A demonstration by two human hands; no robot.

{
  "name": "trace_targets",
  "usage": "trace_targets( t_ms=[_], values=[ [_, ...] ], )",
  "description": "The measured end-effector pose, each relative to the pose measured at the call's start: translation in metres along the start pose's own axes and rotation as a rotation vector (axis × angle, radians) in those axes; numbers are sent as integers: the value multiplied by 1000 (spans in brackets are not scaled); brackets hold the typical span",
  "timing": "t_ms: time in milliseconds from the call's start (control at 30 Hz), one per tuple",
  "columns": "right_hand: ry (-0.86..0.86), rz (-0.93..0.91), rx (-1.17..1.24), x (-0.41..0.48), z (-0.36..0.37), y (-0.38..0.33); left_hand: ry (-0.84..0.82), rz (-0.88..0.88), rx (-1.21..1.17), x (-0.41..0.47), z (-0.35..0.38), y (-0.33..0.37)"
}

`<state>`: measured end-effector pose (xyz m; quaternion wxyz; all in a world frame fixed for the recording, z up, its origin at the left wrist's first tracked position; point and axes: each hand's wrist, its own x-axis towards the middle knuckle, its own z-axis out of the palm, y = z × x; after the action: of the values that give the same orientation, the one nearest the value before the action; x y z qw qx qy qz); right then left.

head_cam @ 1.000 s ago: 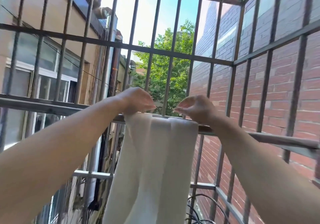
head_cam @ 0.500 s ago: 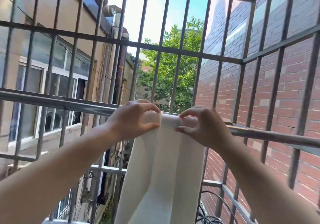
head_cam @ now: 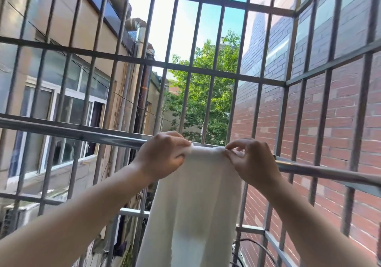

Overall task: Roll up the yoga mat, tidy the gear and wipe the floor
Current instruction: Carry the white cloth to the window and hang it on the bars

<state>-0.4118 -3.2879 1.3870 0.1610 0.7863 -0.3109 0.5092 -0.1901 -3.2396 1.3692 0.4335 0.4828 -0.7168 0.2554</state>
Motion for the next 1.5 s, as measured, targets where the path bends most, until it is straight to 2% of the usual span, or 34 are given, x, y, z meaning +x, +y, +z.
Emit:
trace_targets(
  t_ms=[200,367,433,500,567,800,1033,1100,1267,1500],
  values=[
    [4,123,42,31,-5,9,-21,-110,-162,36,-12,-12],
    [34,211,55,71,5,24,75,-165,-148,82,-7,-22],
    [-54,275,71,80,14,32,7,-217,-86,95,0,-29],
    [-192,312,69,79,21,35,-154,-259,-10,96,6,-35],
    [-263,293,80,71,21,34,-242,-249,-15,88,6,-40],
    [-212,170,150,33,1,11,-170,-105,-146,49,-10,-26],
    [-56,-17,-2,-4,10,-13,-189,63,-9,26,9,10],
    [-22,-17,-27,-6,15,-12,-182,66,22,23,16,9],
    [-27,9,46,1,8,-7,-113,38,-107,23,16,3],
    [-44,138,67,38,-5,11,-54,-49,-193,57,8,1]
  ],
)
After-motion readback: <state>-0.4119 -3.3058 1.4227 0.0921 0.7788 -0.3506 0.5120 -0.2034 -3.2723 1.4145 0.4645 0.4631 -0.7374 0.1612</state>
